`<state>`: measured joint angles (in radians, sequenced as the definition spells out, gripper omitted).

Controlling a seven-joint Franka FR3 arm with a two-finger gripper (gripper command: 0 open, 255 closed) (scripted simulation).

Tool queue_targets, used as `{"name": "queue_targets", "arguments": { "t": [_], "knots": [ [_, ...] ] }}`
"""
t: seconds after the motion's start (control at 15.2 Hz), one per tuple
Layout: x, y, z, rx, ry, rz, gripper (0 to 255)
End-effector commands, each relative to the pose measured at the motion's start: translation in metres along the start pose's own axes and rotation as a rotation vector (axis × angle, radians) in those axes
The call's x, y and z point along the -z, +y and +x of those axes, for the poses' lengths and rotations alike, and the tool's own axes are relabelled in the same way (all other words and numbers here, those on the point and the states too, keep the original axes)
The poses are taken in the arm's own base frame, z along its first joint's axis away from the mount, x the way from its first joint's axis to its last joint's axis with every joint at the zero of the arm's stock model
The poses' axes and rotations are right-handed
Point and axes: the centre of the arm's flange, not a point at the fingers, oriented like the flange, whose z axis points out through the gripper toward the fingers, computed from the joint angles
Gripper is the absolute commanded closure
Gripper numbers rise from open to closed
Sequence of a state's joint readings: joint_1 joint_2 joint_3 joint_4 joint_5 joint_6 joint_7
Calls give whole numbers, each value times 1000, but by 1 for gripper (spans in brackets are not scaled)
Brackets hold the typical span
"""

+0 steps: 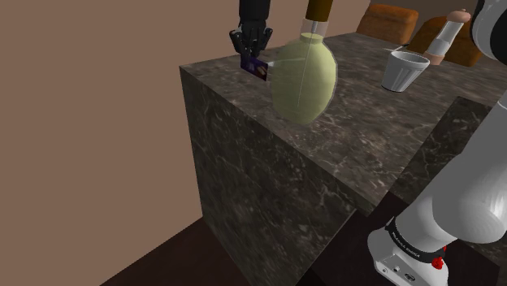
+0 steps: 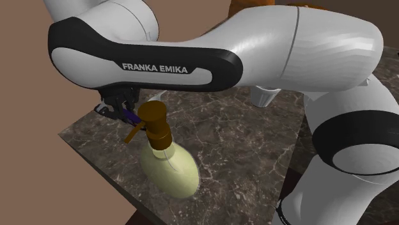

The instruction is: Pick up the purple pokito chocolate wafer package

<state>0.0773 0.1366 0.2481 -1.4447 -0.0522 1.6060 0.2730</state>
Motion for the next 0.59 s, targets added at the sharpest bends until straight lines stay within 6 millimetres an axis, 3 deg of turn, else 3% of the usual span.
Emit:
{"name": "queue_targets", "arguments": {
  "t": [0.0, 0.53],
  "knots": [
    [5, 1, 0, 0, 0, 0, 255],
    [47, 1, 2, 0, 0, 0, 255]
  ]
}}
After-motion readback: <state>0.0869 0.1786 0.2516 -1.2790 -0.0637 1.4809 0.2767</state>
